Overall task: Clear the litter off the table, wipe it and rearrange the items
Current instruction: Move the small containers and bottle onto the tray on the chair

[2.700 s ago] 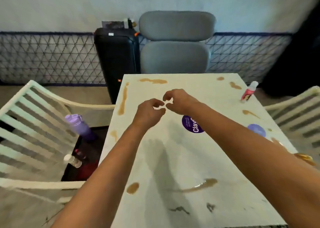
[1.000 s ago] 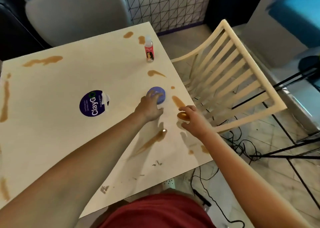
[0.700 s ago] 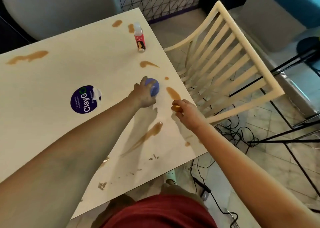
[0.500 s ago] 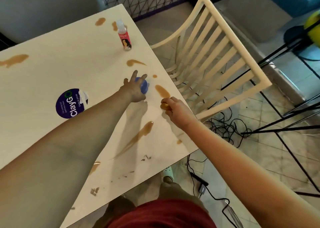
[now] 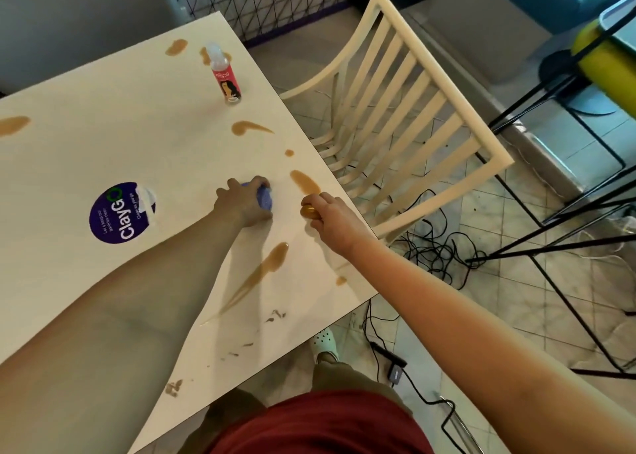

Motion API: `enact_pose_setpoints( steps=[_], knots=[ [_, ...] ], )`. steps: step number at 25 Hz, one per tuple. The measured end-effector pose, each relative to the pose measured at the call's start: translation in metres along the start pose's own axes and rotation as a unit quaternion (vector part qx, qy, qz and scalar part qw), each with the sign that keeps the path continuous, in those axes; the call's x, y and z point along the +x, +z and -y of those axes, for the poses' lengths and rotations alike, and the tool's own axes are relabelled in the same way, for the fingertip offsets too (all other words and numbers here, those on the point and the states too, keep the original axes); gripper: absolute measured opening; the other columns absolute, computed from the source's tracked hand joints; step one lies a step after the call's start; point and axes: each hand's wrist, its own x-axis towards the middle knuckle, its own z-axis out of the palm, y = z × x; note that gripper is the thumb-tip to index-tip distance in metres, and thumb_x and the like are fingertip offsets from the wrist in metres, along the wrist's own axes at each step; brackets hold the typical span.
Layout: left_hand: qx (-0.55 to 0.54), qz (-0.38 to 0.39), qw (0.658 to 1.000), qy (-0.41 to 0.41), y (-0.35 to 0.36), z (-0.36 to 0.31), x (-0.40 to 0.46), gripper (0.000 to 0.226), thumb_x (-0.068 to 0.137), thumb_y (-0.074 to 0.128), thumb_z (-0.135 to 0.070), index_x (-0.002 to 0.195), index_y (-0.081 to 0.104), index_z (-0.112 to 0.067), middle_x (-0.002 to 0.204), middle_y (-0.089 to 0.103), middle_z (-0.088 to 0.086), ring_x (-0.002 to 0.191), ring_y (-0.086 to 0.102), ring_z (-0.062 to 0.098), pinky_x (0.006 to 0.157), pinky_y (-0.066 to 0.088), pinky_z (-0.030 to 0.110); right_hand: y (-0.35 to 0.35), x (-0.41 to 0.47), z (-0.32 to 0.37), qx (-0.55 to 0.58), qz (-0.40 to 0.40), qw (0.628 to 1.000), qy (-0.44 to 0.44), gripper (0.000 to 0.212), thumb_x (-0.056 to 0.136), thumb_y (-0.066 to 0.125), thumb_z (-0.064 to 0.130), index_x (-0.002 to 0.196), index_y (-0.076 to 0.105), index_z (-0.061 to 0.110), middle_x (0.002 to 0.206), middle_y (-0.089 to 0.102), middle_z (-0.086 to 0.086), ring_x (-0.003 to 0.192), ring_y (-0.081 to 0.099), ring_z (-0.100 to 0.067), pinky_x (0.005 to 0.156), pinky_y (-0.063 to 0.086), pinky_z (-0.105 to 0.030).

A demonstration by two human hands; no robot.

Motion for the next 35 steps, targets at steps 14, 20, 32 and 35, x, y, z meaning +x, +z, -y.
enact_pose_setpoints(
  steps=[14,20,32,35],
  knots=[
    [-0.274,-0.113,0.954,0.044,-0.023,0.051,-0.086,0.084,0.069,0.076,-0.025,0.140,0.030,-0.020,0.136,0.035,0.008,0.119,0.047,0.025,0.092,0.037,0.026,-0.004,0.000,0.034,-0.058,0.020,0.998,-0.030,0.037,0.092,0.046,0.008,0.128,0.045,0.017,0.126,0.049,-0.006,0.115,0.048,-0.026,0.098,0.042,-0.037],
    [-0.313,-0.187,0.931,-0.002,-0.039,0.134,-0.143,0.084,0.068,0.078,-0.026,0.139,0.033,-0.021,0.139,0.035,0.003,0.122,0.044,0.021,0.093,0.040,0.028,0.038,-0.004,0.143,-0.037,0.016,0.987,-0.157,0.035,0.090,0.049,0.009,0.124,0.049,0.013,0.119,0.054,-0.009,0.107,0.052,-0.028,0.090,0.042,-0.032],
    [-0.370,-0.291,0.867,-0.161,0.034,0.379,-0.349,0.083,0.069,0.079,-0.022,0.139,0.036,-0.017,0.139,0.037,0.008,0.123,0.043,0.024,0.095,0.031,0.021,0.223,-0.102,0.354,0.007,0.110,0.953,-0.283,0.034,0.087,0.057,0.008,0.120,0.054,0.014,0.118,0.058,-0.006,0.103,0.055,-0.022,0.087,0.041,-0.023],
    [-0.390,-0.306,0.841,-0.218,0.047,0.425,-0.374,0.084,0.067,0.080,-0.024,0.139,0.036,-0.021,0.137,0.035,0.009,0.119,0.045,0.026,0.090,0.030,0.020,0.257,-0.114,0.386,0.011,0.127,0.947,-0.296,0.034,0.086,0.057,0.008,0.119,0.056,0.017,0.117,0.059,-0.003,0.105,0.055,-0.021,0.090,0.044,-0.026]
  ],
)
